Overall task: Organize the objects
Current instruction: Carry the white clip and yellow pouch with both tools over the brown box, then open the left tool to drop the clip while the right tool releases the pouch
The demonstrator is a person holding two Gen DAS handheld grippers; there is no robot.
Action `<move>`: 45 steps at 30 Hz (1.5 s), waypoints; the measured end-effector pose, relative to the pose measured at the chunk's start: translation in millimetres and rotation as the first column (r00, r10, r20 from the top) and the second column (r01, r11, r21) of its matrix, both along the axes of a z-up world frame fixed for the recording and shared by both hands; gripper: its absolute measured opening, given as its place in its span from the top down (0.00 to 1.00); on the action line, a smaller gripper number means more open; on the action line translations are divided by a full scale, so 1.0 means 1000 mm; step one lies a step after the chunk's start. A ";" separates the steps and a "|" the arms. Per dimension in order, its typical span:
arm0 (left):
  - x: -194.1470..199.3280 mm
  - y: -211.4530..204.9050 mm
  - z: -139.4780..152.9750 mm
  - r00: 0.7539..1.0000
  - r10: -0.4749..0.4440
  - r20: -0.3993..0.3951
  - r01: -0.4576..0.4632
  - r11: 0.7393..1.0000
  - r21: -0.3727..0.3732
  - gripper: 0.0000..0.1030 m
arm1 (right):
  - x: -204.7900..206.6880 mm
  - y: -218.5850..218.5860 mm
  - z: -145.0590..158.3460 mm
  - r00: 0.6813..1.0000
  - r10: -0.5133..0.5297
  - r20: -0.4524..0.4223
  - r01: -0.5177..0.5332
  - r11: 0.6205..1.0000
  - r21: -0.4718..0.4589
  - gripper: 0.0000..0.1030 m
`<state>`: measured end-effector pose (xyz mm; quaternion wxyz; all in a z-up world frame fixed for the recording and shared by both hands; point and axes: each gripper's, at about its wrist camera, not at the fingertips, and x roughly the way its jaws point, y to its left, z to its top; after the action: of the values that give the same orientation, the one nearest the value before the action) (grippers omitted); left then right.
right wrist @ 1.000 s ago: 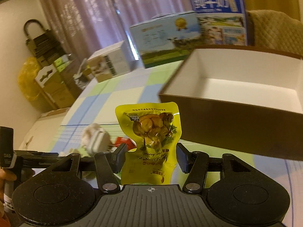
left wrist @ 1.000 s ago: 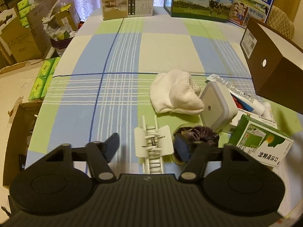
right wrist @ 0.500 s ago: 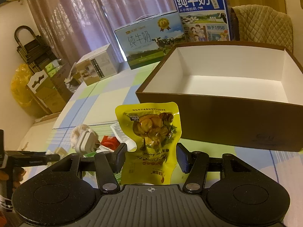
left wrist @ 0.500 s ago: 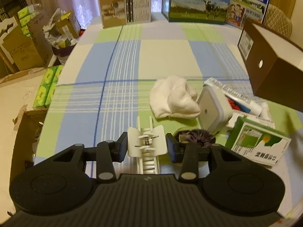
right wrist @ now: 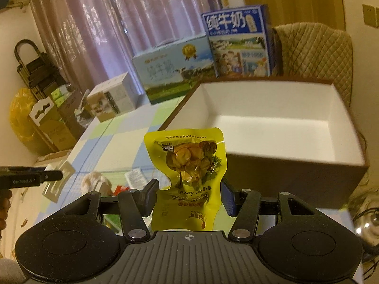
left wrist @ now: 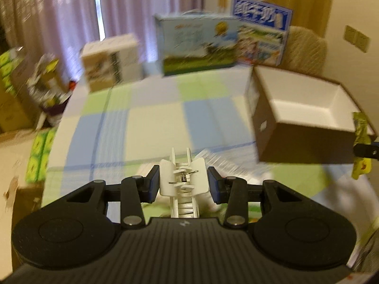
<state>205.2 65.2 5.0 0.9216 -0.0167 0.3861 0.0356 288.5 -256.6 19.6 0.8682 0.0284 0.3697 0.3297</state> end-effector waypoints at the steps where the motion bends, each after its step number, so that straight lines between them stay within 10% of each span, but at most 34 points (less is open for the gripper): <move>1: 0.009 -0.010 0.006 1.000 -0.022 0.012 0.022 1.000 -0.002 0.64 | 0.004 -0.005 0.005 1.000 -0.009 0.006 0.009 1.000 0.001 0.49; 19: 0.155 -0.183 0.017 0.971 -0.235 0.049 0.236 0.971 -0.029 0.64 | 0.119 -0.058 0.017 0.990 -0.130 -0.060 0.128 0.991 -0.035 0.49; 45: 0.215 -0.258 -0.070 0.950 -0.276 -0.145 0.265 0.960 -0.090 0.60 | 0.175 -0.064 -0.057 0.951 -0.199 -0.238 0.153 0.968 -0.198 0.49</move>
<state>420.2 -192.3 -64.9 0.8836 0.0075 0.4567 -0.1032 463.6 -320.5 -37.3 0.8382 0.0265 0.5026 0.2101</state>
